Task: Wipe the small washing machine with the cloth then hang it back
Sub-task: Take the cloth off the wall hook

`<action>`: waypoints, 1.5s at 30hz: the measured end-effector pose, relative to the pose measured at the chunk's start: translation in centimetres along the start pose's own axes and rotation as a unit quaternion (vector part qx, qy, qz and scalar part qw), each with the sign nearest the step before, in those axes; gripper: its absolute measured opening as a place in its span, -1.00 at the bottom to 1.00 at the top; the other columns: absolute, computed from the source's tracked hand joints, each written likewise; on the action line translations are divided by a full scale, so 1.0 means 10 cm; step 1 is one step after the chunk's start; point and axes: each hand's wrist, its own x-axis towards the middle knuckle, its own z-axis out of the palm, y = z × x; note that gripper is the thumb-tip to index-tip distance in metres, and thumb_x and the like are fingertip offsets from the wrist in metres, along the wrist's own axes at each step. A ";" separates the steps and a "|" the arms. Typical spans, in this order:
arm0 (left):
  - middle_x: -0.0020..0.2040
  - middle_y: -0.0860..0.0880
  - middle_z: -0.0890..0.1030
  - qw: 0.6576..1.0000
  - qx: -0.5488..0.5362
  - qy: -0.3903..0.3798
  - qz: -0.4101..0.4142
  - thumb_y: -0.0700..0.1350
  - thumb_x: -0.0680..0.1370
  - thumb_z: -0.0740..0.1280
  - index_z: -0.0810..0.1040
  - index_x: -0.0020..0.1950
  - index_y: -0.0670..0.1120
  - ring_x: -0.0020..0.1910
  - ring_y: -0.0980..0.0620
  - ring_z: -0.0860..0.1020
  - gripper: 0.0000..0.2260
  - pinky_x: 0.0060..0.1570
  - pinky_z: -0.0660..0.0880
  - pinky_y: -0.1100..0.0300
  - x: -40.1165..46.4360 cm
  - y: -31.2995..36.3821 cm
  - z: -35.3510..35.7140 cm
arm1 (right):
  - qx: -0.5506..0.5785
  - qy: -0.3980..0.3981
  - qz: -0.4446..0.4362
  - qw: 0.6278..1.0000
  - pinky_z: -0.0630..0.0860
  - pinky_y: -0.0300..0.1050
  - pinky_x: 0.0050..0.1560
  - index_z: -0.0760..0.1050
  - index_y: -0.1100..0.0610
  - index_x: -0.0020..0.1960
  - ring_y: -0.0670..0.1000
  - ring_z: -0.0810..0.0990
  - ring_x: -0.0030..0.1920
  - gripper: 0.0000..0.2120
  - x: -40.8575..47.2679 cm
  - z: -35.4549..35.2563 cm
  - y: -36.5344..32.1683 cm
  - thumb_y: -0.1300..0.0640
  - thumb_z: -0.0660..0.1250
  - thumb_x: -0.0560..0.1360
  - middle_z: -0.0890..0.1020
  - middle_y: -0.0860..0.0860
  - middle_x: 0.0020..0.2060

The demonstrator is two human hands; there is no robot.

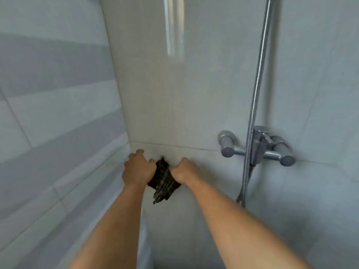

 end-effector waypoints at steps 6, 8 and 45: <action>0.52 -0.11 0.38 0.959 -0.228 -0.107 -0.125 0.00 0.53 0.36 0.14 0.61 -0.06 0.41 -0.12 0.43 -0.29 0.41 0.37 -0.02 0.24 -0.79 0.77 | 0.270 0.042 0.077 0.959 0.46 -0.24 -0.34 0.53 0.04 -0.32 -0.11 0.54 -0.39 -0.69 0.30 0.86 0.77 -0.08 0.49 0.50 0.58 -0.14 -0.47; 0.46 -0.11 0.45 0.951 -0.273 -0.096 -0.106 -0.01 0.52 0.40 0.19 0.60 -0.08 0.37 -0.10 0.47 -0.30 0.39 0.41 -0.02 0.33 -0.87 0.92 | 0.340 0.079 0.069 0.935 0.53 -0.20 -0.27 0.63 0.11 -0.30 -0.07 0.62 -0.36 -0.78 0.36 1.00 0.85 0.05 0.56 0.45 0.65 -0.10 -0.42; 0.01 -0.23 0.65 0.783 -0.513 -0.349 -0.051 -0.15 0.63 0.27 0.54 0.02 -0.10 0.04 -0.19 0.63 -0.93 0.21 0.53 -0.18 -4.28 -1.54 1.80 | 0.346 0.134 0.005 0.928 0.68 0.20 0.10 0.63 0.16 0.05 0.12 0.77 -0.05 -0.68 -3.86 1.02 3.55 0.09 0.63 0.37 0.77 0.14 -0.08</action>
